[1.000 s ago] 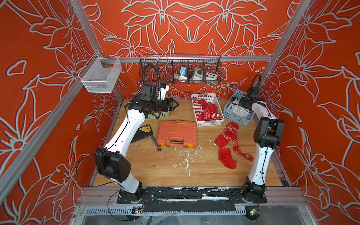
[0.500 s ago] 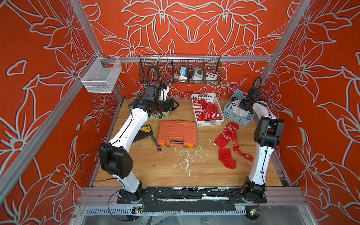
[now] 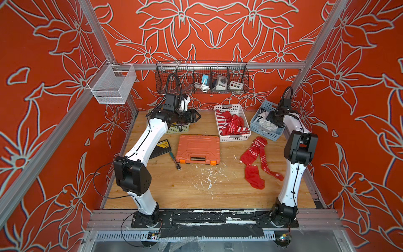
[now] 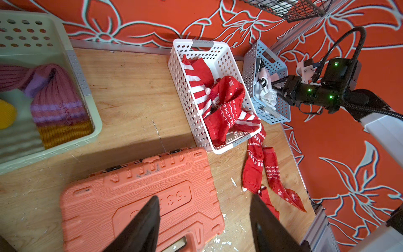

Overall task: Sort the socks into the basket by color
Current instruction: Place the sock in the bin, then pick up the sock from the center of the board.

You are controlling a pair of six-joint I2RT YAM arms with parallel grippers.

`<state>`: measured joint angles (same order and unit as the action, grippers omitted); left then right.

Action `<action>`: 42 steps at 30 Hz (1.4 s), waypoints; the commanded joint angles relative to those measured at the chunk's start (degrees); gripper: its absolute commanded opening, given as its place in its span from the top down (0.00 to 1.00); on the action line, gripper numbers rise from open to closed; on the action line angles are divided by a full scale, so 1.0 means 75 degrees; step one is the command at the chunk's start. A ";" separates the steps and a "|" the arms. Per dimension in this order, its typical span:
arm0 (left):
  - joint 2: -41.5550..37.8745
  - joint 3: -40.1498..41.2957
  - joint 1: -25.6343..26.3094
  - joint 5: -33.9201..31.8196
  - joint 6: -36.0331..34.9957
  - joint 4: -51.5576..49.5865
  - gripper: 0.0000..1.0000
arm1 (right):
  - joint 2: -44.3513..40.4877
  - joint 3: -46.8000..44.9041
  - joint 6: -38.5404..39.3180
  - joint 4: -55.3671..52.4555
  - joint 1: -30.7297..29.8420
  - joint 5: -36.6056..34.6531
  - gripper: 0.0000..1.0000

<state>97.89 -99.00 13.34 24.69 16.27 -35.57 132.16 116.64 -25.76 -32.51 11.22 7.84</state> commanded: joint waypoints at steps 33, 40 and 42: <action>0.0487 -0.0227 0.1570 0.0279 -0.1372 -0.0788 0.34 | -0.5930 -0.5201 -0.0579 -0.0631 -0.0552 0.0251 0.02; 0.0672 -0.0048 0.2039 0.0788 -0.1093 -0.0337 0.34 | -0.6798 -0.6710 -0.0420 -0.1439 -0.0748 0.0249 0.13; 0.0827 -0.0174 0.2153 0.0888 -0.1080 -0.0353 0.34 | -0.6955 -0.7092 -0.0410 -0.1506 -0.0770 0.0301 0.17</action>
<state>102.50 -99.29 28.69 29.02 8.19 -39.20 81.78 66.17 -28.80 -40.12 5.48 9.34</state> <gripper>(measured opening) 0.662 0.835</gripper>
